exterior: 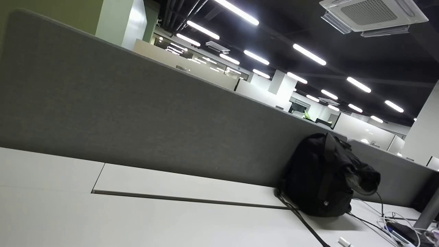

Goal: Slide the black knob on the mug lid

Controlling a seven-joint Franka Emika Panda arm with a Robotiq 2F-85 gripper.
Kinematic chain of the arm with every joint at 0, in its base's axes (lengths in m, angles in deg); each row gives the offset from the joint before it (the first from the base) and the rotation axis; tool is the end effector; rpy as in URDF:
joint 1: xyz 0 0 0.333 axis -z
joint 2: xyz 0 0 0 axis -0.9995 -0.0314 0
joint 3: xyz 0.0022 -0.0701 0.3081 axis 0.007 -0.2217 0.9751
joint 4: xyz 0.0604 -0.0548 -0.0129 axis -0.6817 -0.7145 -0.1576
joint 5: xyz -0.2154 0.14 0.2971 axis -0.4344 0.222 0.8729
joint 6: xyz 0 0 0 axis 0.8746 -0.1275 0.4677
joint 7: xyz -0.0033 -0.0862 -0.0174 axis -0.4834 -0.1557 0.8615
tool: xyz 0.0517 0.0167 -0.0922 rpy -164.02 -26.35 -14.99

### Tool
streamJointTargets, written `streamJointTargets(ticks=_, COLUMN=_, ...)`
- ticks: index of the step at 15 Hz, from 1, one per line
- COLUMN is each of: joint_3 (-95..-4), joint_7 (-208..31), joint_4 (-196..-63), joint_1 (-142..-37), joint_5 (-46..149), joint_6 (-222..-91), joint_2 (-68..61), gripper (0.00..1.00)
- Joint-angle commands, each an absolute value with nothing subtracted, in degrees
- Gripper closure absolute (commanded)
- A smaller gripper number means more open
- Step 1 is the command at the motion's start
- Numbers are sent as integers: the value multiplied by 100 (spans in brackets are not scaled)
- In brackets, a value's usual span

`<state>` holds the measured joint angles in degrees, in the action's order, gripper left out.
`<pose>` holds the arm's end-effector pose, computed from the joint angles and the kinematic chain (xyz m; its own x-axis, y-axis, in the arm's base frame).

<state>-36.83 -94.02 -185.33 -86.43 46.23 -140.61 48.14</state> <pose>0.3675 0.0367 0.4652 0.9929 -0.0072 0.1189 -0.0311 -0.9793 0.1999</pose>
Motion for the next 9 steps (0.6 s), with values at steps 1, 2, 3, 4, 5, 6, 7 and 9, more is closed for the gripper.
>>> streamJointTargets(ticks=1, joint_3=-4196, joint_7=-9576, joint_4=-18847, joint_1=-8226, joint_5=4446, joint_6=-15691, joint_2=4384, gripper=0)
streamJointTargets(ticks=2, joint_3=-4353, joint_7=-9561, joint_4=-18914, joint_1=-8076, joint_5=4491, joint_6=-16219, joint_2=4168, gripper=0)
streamJointTargets(ticks=3, joint_3=-4468, joint_7=-9572, joint_4=-18970, joint_1=-7915, joint_5=4494, joint_6=-16744, joint_2=3937, gripper=0)
streamJointTargets(ticks=4, joint_3=-4429, joint_7=-9692, joint_4=-18754, joint_1=-7759, joint_5=4419, joint_6=-17257, joint_2=3289, gripper=0)
streamJointTargets(ticks=5, joint_3=-4405, joint_7=-9768, joint_4=-18715, joint_1=-7602, joint_5=4333, joint_6=-17699, joint_2=2907, gripper=0)
streamJointTargets(ticks=6, joint_3=-4430, joint_7=-9745, joint_4=-18624, joint_1=-7506, joint_5=4316, joint_6=-17970, joint_2=2590, gripper=0)
streamJointTargets(ticks=7, joint_3=-4467, joint_7=-9656, joint_4=-18471, joint_1=-7492, joint_5=4367, joint_6=-18014, joint_2=2229, gripper=0)
streamJointTargets(ticks=9, joint_3=-4573, joint_7=-9439, joint_4=-18791, joint_1=-7603, joint_5=4450, joint_6=-17950, joint_2=2585, gripper=0)
